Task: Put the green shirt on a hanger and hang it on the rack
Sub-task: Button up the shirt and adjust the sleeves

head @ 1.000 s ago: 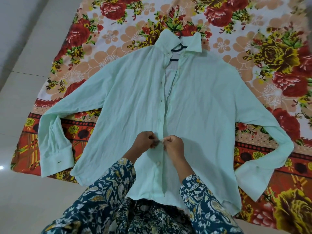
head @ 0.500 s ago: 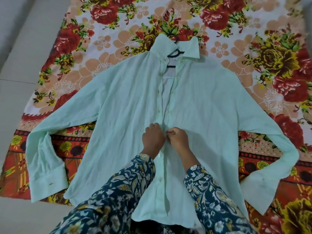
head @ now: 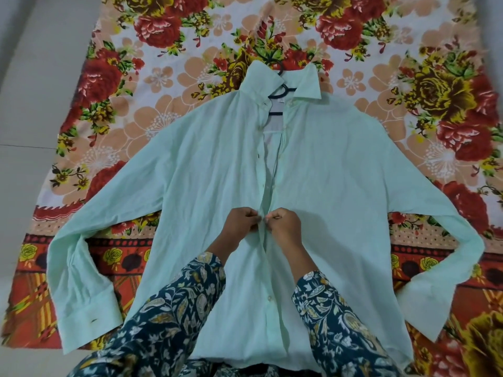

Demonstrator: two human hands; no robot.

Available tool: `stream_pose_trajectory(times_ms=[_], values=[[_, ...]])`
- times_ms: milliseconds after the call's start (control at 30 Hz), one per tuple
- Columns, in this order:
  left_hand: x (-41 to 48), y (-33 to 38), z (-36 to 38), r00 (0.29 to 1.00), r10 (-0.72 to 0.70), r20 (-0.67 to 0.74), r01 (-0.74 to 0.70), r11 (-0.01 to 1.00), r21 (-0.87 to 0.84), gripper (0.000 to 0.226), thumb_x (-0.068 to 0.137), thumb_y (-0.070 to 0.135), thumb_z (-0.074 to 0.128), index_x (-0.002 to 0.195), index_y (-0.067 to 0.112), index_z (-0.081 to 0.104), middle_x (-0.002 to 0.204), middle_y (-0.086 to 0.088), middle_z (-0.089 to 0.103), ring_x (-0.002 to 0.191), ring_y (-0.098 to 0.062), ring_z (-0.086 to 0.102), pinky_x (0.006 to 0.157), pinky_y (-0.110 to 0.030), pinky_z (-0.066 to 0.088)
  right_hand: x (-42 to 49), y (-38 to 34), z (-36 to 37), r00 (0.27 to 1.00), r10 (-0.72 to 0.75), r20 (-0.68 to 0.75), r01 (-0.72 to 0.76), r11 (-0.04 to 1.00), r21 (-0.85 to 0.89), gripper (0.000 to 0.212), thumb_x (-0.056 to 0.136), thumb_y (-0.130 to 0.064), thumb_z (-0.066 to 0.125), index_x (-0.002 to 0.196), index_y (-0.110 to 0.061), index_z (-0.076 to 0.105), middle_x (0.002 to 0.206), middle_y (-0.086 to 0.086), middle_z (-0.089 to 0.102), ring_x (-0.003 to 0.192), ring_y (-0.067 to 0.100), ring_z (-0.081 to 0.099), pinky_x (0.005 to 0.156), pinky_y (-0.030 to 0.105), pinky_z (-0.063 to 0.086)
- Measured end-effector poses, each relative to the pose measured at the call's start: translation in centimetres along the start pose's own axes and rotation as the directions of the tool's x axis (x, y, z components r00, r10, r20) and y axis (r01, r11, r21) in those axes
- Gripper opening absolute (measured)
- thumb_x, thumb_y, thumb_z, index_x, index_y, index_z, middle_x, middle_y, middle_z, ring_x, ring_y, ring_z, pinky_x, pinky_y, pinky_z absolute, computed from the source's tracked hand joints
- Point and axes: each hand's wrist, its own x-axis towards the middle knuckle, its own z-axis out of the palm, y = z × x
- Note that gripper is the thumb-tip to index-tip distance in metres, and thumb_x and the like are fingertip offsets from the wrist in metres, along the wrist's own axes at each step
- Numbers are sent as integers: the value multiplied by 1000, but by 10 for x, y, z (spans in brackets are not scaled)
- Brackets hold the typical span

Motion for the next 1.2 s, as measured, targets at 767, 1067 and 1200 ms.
stream_pose_trajectory(times_ms=[767,1067,1200], values=[[3,8,-1,985,74,153,-89,992,91,24,83,-5,60,65,7,51,61,-10,62,39,-3,59,44,-13,46,-7,-2,-7,997,-11,-81,9,1000,-23,18,81,0,54,95,-1,65,92,8,65,81,16,54,71,23,41],[30,39,33,929,345,-133,-84,546,833,32,92,31,43,110,5,49,110,-10,55,101,-29,53,75,-37,44,43,-25,-26,994,-83,-69,79,995,-55,19,85,-5,49,89,-4,67,90,12,69,79,22,60,70,28,45],[50,48,42,923,380,-58,-34,232,972,33,94,18,34,121,1,44,122,-17,53,110,-33,52,82,-38,45,65,-38,-21,991,-137,14,136,957,-256,22,87,-6,47,96,-4,66,100,13,69,87,27,61,69,26,40]])
